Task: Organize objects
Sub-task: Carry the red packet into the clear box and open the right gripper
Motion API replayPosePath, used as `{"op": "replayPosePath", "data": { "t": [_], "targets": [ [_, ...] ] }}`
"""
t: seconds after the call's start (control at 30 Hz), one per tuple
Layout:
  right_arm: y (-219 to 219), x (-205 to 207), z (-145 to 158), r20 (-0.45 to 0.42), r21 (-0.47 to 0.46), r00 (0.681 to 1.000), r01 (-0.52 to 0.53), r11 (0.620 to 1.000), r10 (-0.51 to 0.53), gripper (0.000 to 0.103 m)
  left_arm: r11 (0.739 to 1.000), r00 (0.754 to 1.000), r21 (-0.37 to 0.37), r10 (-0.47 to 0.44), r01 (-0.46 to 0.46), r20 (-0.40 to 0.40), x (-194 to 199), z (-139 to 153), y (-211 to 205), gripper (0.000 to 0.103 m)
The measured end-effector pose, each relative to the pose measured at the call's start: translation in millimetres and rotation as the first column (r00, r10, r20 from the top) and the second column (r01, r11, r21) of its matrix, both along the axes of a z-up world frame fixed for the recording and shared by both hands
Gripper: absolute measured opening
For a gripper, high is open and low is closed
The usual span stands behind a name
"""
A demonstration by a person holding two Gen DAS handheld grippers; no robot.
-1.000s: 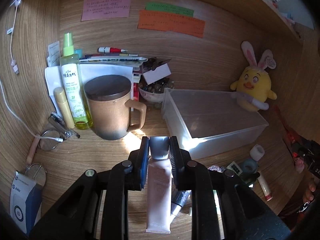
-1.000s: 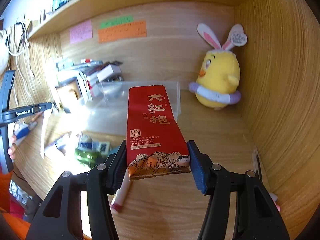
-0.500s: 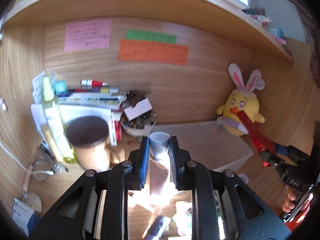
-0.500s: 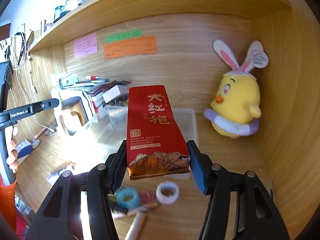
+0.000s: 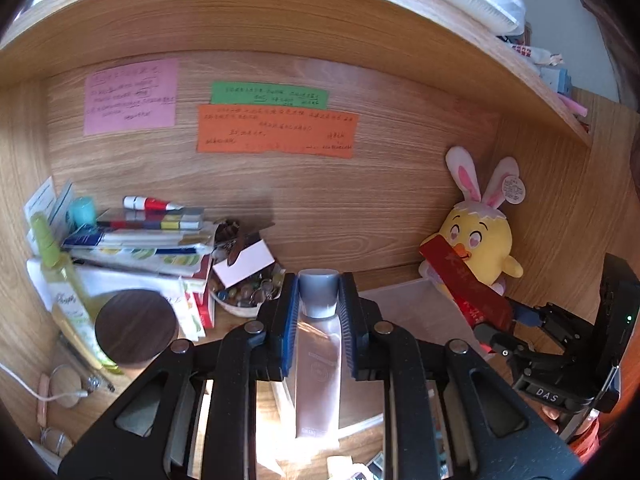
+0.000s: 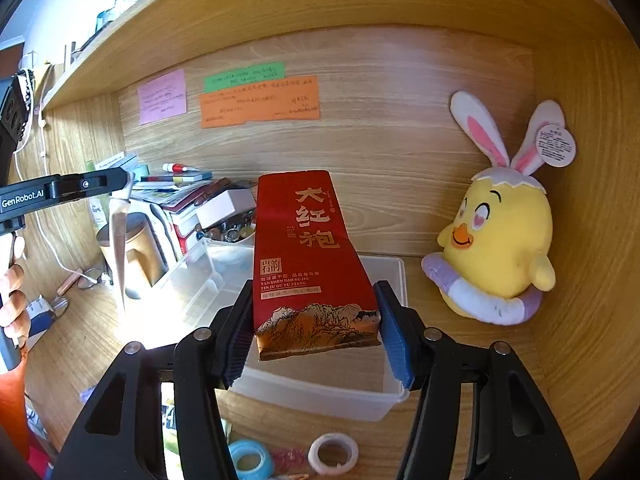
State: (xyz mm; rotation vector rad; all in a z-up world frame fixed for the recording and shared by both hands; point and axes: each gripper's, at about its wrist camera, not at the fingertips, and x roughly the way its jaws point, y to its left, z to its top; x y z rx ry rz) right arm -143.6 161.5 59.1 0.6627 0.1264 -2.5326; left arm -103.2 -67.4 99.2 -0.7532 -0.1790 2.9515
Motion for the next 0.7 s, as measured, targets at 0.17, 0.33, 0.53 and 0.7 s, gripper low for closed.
{"op": "replayPosePath", "data": {
  "t": [0.17,0.33,0.53,0.7],
  "targets": [
    [-3.4,-14.2,-8.0,0.033,-0.002,0.999,-0.018,1.0,0.018,0.053,1.0,1.0,-0.003,-0.016,0.016,0.026,-20.4,-4.7,8.5,0.019],
    [-9.9,-28.3,-26.8,0.099,0.014,0.994,-0.048,0.999,0.046,0.053,0.999,0.993,0.014,-0.051,0.05,0.106,-39.3,-28.9,14.9,0.019],
    [-15.5,-37.7,-42.7,0.15,0.053,0.986,-0.084,0.995,0.076,0.053,0.996,0.977,0.049,-0.082,0.073,0.197,-49.3,-61.7,13.3,0.013],
    [-18.8,-41.9,-49.8,0.171,0.079,0.983,-0.087,0.993,0.073,0.053,0.996,0.965,0.044,-0.09,0.081,0.245,-44.4,-83.4,11.0,0.013]
  ]
}}
